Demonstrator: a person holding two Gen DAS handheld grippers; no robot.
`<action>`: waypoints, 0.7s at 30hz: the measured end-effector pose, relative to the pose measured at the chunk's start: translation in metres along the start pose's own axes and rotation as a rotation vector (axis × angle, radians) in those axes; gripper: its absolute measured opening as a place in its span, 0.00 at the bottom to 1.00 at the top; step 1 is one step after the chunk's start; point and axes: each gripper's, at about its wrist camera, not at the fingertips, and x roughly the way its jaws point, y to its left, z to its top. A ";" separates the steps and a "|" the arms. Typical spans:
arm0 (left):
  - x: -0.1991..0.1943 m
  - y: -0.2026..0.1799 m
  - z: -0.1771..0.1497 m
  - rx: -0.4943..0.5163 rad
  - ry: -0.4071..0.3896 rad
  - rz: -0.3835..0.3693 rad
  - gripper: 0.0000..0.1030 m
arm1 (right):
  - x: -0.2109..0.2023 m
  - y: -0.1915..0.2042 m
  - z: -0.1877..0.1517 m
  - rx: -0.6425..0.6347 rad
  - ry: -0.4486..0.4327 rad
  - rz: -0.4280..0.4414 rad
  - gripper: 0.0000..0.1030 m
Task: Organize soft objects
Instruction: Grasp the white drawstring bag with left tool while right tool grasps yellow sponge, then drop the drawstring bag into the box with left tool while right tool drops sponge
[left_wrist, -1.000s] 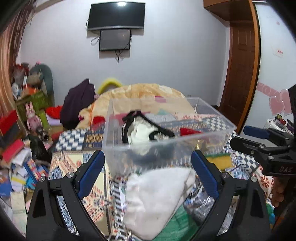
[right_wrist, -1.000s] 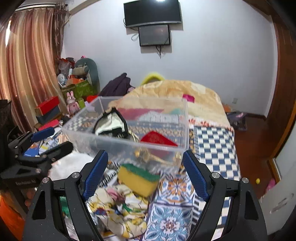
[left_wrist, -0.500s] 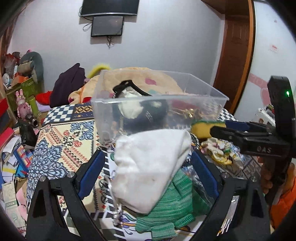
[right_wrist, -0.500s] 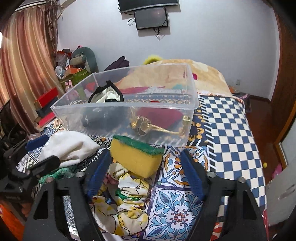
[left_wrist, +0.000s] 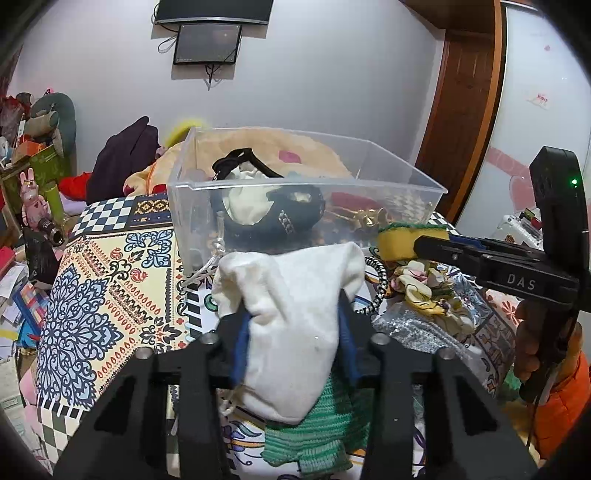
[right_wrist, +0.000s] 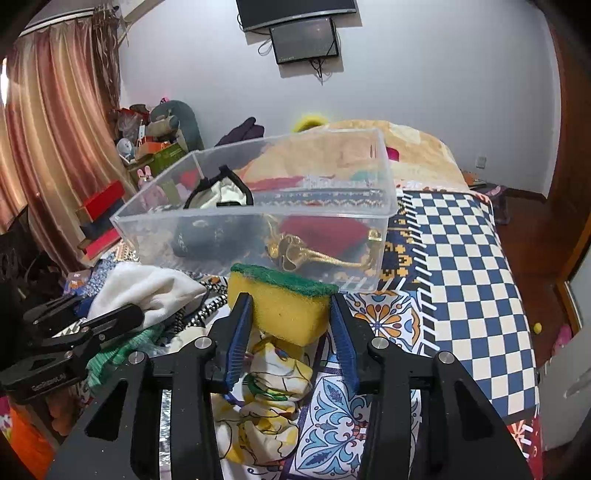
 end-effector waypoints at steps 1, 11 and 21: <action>-0.002 0.000 0.000 -0.001 -0.006 0.001 0.32 | -0.003 0.001 0.000 -0.003 -0.008 0.002 0.38; -0.034 -0.005 0.015 0.002 -0.092 -0.012 0.25 | -0.031 0.012 0.008 -0.039 -0.081 0.023 0.38; -0.051 -0.010 0.052 0.021 -0.171 0.008 0.25 | -0.054 0.015 0.031 -0.047 -0.172 0.014 0.38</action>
